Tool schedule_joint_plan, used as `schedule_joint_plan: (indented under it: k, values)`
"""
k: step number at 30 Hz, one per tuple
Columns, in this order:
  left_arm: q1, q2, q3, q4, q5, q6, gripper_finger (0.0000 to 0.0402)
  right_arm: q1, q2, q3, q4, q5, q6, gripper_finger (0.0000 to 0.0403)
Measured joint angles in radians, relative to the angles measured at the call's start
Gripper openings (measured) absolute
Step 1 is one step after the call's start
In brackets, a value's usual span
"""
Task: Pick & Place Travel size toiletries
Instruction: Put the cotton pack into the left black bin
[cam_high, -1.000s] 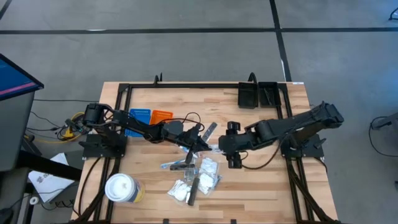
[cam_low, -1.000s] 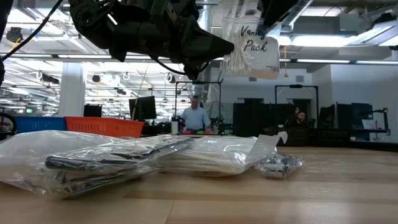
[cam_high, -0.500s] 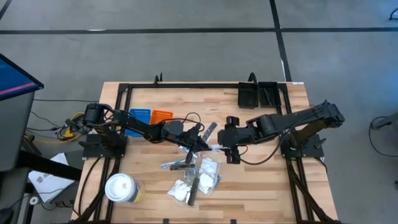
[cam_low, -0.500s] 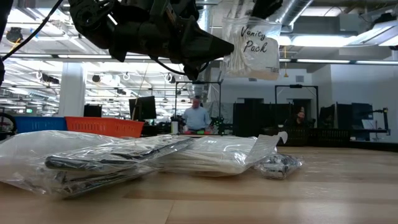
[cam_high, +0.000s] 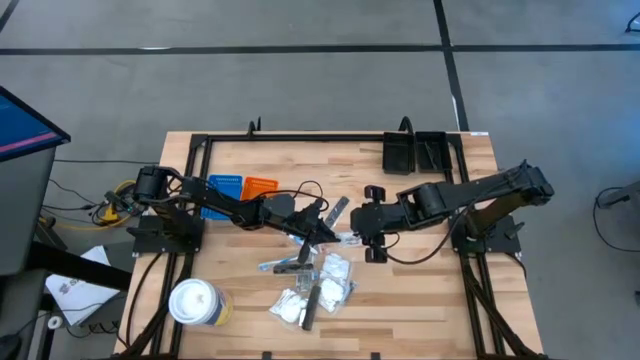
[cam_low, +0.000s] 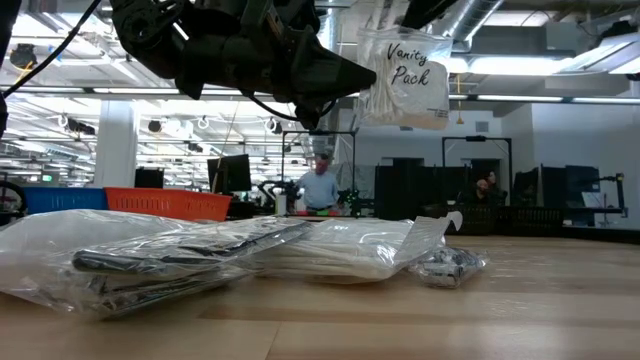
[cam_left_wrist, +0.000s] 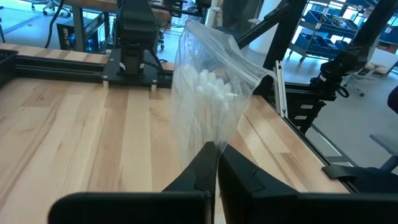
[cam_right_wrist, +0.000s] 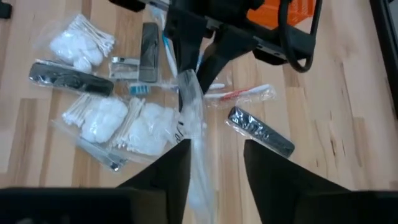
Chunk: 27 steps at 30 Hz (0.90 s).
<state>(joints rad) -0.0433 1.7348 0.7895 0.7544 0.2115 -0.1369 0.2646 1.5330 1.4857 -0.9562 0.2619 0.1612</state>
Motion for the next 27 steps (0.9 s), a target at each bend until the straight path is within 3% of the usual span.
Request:
schedule_joint_plan:
  k: [5, 18, 27]
  values:
    - [0.000, 0.000, 0.000, 0.000, 0.000, 0.000, 0.0001, 0.012, 0.034, -0.003, -0.009, -0.003, 0.021, 0.0129]
    - [0.000, 0.000, 0.000, -0.006, 0.000, 0.003, 0.0001, 0.012, 0.071, 0.001, -0.016, 0.005, 0.015, 0.0175]
    - [0.000, 0.000, 0.000, -0.006, 0.000, 0.005, 0.0001, -0.011, 0.068, 0.000, -0.017, 0.027, -0.004, 0.0130]
